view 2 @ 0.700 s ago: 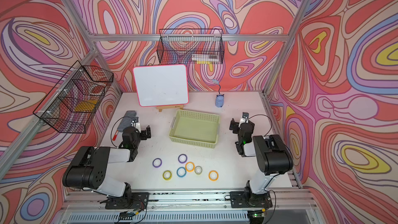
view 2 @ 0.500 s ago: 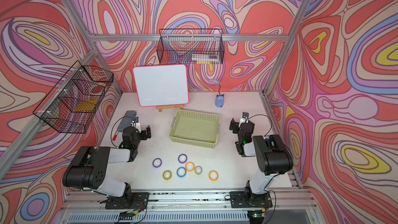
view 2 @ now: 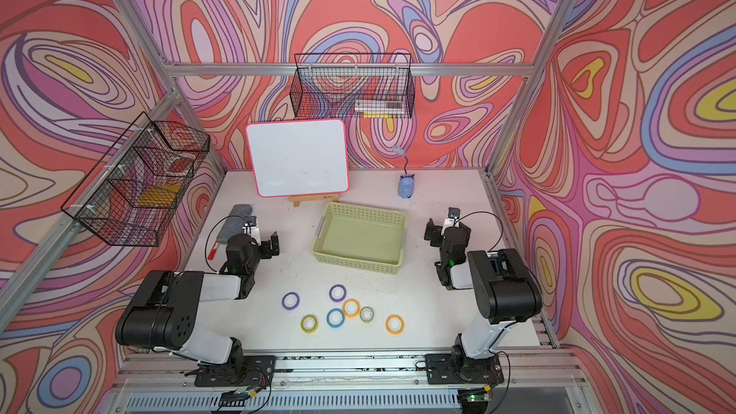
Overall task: Put the transparent tape into the storage box
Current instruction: Pick up the tape at the center of the board.
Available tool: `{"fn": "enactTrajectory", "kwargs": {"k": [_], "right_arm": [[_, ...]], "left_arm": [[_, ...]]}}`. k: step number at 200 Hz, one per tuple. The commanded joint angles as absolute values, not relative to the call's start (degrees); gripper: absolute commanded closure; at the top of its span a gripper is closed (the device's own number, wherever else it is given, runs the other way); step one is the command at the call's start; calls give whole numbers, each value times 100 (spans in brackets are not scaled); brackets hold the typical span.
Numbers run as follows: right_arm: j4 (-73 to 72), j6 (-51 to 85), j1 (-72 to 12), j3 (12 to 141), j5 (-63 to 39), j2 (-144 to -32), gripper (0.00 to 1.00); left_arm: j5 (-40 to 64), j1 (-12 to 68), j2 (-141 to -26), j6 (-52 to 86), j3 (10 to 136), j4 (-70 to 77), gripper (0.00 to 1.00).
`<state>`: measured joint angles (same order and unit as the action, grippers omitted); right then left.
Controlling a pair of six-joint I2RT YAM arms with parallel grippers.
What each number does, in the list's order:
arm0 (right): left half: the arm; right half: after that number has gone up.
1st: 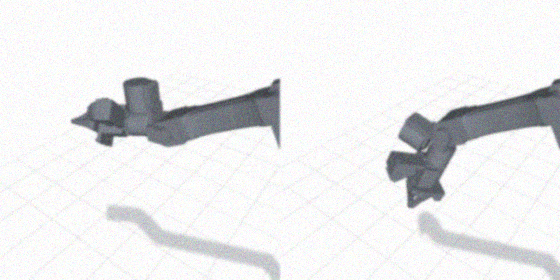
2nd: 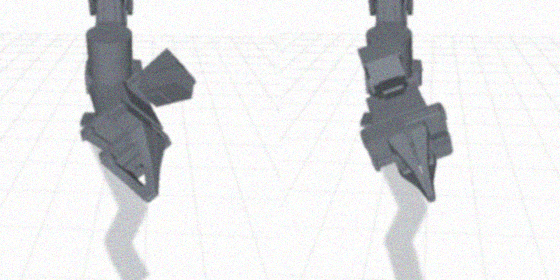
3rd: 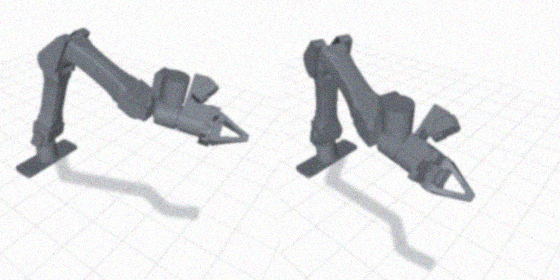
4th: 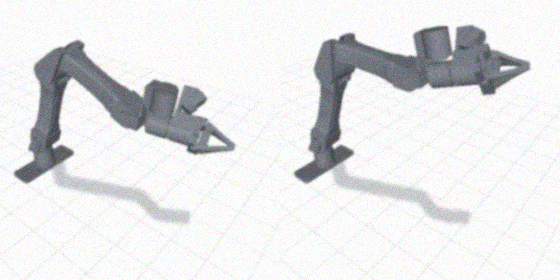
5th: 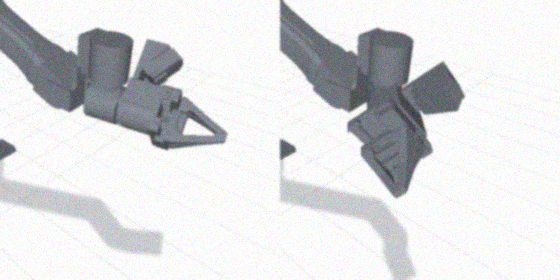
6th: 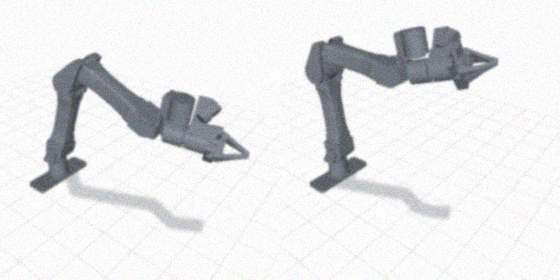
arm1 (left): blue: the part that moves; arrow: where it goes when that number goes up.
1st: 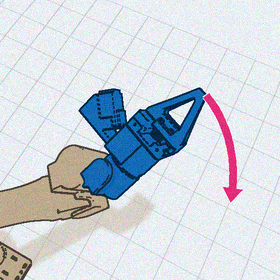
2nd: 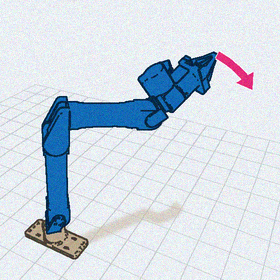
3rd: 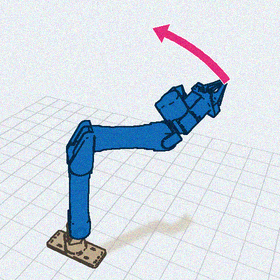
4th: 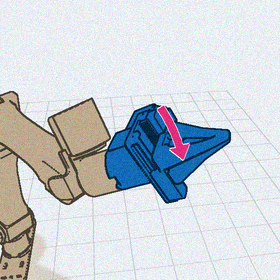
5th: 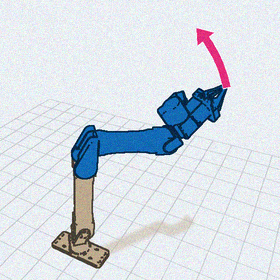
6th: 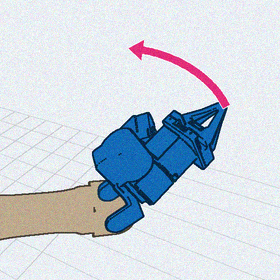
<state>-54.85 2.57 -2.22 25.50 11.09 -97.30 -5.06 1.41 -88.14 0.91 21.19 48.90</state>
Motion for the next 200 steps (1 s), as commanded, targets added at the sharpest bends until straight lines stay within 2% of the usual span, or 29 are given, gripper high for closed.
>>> {"fn": "enactTrajectory", "kwargs": {"k": [1, 121, 152, 170, 200], "right_arm": [[-5555, 223, -193, 2637, 1108, -9738, 2], [-5512, 245, -193, 2636, 1214, -9657, 2], [-4113, 290, -189, 3008, 1407, -8743, 2], [-2873, 794, -186, 3356, 1487, -7974, 2], [-552, 1574, -188, 4149, 1253, -7079, 2]], "left_arm": [[-444, 106, -8807, 106, 2162, 5045, 1], [-542, 103, -8777, 144, 2108, 5129, 1], [-879, 158, -7967, 193, 1942, 4760, 1], [-818, 185, -7218, 187, 1933, 4186, 1], [-857, 183, -5831, 1267, 2001, 2827, 1]]}}
